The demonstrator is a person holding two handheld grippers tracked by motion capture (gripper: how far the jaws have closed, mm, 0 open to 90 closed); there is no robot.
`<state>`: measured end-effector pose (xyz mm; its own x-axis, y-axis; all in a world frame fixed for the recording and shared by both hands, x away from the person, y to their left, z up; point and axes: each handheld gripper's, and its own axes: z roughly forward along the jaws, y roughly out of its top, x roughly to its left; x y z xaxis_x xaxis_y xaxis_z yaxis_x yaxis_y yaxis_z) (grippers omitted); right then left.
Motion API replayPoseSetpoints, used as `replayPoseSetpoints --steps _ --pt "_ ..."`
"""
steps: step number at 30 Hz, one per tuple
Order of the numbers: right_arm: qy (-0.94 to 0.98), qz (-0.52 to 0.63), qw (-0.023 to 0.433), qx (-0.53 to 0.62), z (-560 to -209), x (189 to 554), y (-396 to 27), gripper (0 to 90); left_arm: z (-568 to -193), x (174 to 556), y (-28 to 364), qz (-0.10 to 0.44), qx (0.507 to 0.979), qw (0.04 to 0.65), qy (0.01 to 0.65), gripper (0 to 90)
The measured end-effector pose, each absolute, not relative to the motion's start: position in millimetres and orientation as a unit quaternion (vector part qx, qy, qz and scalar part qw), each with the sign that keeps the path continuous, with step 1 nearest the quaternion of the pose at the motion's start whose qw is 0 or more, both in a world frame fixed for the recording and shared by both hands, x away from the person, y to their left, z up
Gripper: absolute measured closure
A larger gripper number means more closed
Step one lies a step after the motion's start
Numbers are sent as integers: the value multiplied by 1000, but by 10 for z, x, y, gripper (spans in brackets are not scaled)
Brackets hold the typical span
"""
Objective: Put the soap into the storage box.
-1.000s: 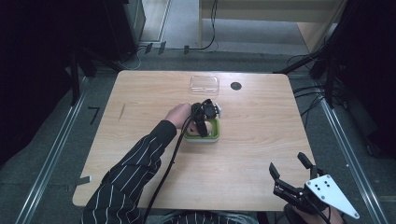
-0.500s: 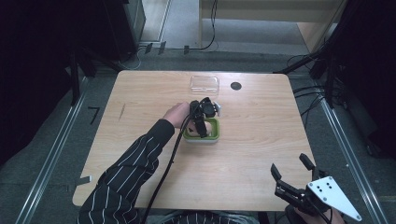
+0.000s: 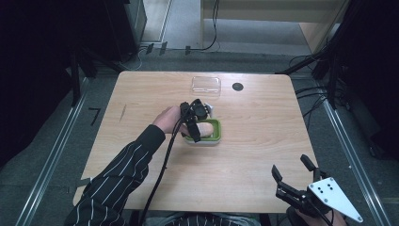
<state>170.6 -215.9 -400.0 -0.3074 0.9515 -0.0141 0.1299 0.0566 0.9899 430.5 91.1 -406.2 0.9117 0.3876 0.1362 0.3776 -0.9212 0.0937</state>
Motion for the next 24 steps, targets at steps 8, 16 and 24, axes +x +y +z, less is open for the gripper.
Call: replayPoseSetpoints --steps 8,16,24 --pt "614 526 390 440 -3999 1708 -2156 132 -4032 4118 1124 71 974 29 213 0" --pt "615 526 389 440 -3998 1707 -2153 132 -4036 3864 1279 68 970 26 230 0" --pt "615 526 389 440 -3998 1708 -2149 132 -4033 3643 1408 66 968 22 243 0"
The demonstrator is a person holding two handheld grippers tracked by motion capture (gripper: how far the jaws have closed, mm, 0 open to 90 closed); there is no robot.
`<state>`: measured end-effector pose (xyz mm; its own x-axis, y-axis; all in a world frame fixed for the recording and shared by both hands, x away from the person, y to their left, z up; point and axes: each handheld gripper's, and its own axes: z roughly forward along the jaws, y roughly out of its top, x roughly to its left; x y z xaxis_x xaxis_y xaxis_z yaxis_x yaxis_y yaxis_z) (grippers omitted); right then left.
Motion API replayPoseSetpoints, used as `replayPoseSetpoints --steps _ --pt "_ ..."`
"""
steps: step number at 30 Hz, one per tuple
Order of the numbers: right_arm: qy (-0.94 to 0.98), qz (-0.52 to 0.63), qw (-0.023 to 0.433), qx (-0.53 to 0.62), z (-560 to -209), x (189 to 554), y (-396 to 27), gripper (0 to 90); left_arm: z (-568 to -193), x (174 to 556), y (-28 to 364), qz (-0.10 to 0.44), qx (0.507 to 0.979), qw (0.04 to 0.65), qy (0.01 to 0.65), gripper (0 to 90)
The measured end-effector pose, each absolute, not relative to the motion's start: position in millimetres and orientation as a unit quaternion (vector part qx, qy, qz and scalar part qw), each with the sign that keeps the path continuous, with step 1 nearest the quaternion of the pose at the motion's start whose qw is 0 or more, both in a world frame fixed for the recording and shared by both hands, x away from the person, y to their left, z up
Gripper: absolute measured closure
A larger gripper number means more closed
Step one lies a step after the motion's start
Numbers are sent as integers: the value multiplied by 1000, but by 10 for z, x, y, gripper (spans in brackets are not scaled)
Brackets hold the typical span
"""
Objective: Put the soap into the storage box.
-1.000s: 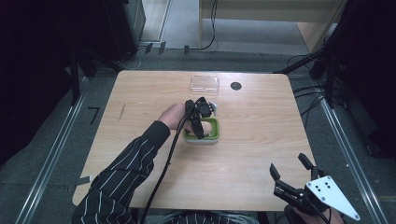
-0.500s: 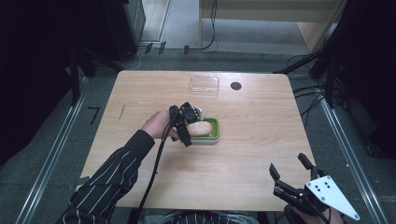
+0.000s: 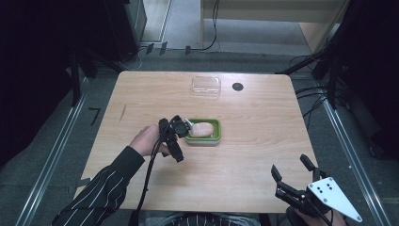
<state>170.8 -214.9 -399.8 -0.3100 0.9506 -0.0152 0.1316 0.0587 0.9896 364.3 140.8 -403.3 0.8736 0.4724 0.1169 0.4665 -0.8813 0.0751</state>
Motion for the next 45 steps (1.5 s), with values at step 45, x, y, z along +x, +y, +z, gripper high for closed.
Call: replayPoseSetpoints --steps 45 --pt "615 528 388 438 -3995 1703 -2145 132 -4402 2715 2004 36 954 23 297 0"
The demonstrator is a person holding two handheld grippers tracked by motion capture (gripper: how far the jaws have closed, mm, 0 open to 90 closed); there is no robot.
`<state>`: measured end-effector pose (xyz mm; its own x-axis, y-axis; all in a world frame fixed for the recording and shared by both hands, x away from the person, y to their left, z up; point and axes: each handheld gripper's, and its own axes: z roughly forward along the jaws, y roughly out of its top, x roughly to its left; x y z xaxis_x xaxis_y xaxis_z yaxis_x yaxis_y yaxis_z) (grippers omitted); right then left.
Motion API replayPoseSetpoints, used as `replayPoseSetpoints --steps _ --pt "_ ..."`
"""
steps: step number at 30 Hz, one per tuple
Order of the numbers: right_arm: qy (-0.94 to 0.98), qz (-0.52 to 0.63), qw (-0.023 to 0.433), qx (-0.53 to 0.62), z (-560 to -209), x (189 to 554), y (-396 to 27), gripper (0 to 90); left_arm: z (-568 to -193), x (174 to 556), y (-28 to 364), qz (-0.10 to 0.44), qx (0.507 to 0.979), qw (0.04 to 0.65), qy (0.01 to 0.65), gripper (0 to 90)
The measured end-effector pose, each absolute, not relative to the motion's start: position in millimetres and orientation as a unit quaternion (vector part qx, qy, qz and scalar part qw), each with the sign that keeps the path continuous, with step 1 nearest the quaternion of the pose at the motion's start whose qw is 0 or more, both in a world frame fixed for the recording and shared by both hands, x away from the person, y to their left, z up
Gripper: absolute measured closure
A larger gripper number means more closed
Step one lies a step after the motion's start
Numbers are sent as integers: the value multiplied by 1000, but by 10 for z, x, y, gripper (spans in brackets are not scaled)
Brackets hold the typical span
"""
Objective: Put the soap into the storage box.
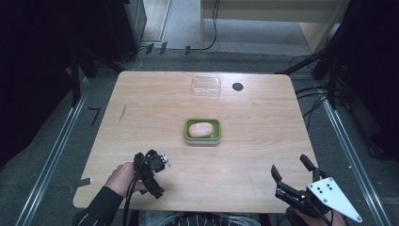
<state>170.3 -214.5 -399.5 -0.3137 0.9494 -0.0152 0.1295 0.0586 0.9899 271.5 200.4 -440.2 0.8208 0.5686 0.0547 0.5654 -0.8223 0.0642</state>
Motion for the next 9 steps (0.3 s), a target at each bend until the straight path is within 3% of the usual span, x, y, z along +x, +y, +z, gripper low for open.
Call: replayPoseSetpoints --steps 9 --pt "615 527 389 438 -3998 1711 -2144 132 -4420 2772 2035 35 956 36 287 0"
